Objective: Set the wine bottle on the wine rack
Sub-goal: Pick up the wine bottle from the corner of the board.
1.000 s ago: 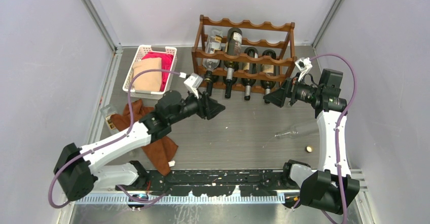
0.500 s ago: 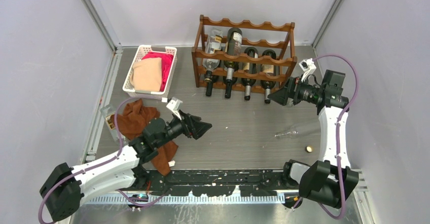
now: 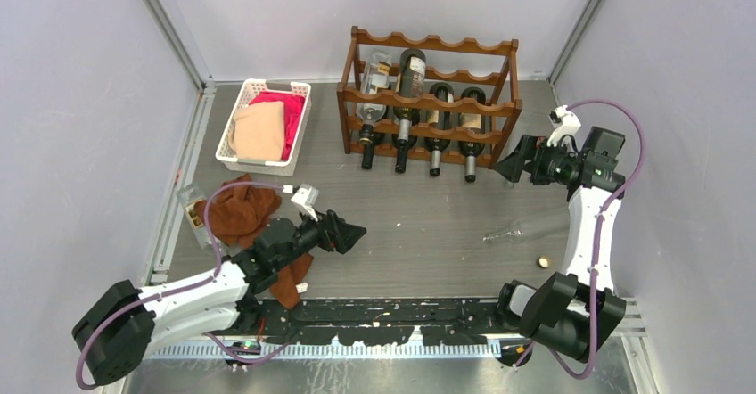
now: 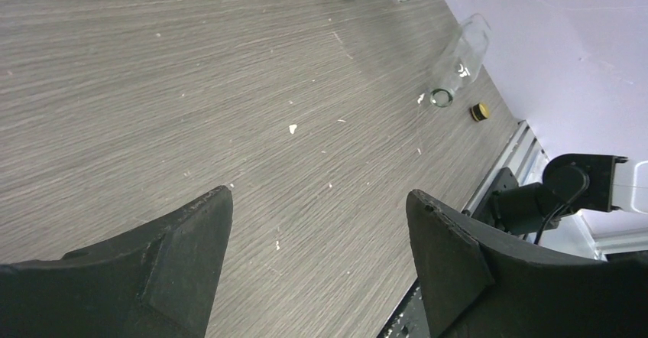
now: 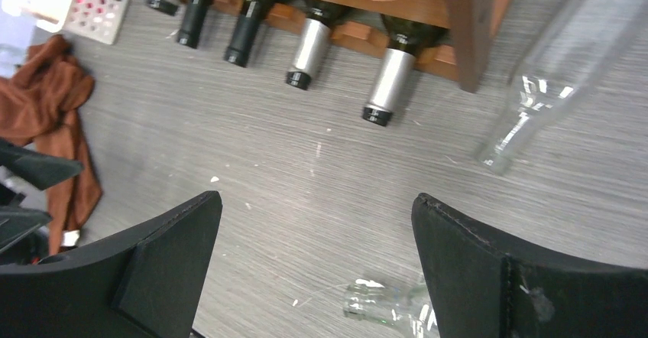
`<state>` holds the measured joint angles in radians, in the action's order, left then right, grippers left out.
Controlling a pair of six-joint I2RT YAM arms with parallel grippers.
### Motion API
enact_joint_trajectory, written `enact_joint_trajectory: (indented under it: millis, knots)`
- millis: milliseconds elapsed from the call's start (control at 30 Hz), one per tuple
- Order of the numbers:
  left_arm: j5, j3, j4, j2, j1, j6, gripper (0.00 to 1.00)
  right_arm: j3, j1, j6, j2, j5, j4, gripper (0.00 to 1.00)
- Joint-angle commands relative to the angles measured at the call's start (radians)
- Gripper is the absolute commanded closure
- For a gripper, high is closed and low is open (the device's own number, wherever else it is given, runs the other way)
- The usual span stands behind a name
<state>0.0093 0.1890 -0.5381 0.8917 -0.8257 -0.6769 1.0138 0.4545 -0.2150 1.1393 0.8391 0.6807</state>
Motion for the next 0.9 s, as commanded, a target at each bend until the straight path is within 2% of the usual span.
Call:
enact_joint_trajectory:
  millis: [0, 200, 533, 633, 767, 867]
  knots:
    - [-0.038, -0.018, -0.075, 0.007, -0.001, 0.002, 0.16, 0.044, 0.006, 0.017, 0.006, -0.143, -0.059, 0.00]
    - [-0.068, -0.024, -0.048, -0.013, -0.001, 0.018, 0.14, 0.052, 0.006, 0.104, 0.052, -0.294, -0.149, 0.00]
    - [-0.133, -0.025, 0.047, -0.074, -0.001, 0.034, 0.11, 0.117, 0.006, 0.198, 0.222, -0.429, -0.263, 0.00]
    - [-0.138, -0.025, 0.057, -0.084, -0.001, 0.040, 0.11, 0.177, 0.006, 0.205, 0.315, -0.417, -0.267, 0.00]
    - [-0.143, -0.023, 0.063, -0.085, -0.001, 0.042, 0.11, 0.315, 0.005, 0.214, 0.476, -0.309, -0.179, 0.00]
    - [-0.144, -0.022, 0.068, -0.082, -0.001, 0.040, 0.10, 0.424, -0.012, 0.257, 0.590, -0.350, -0.128, 0.00]
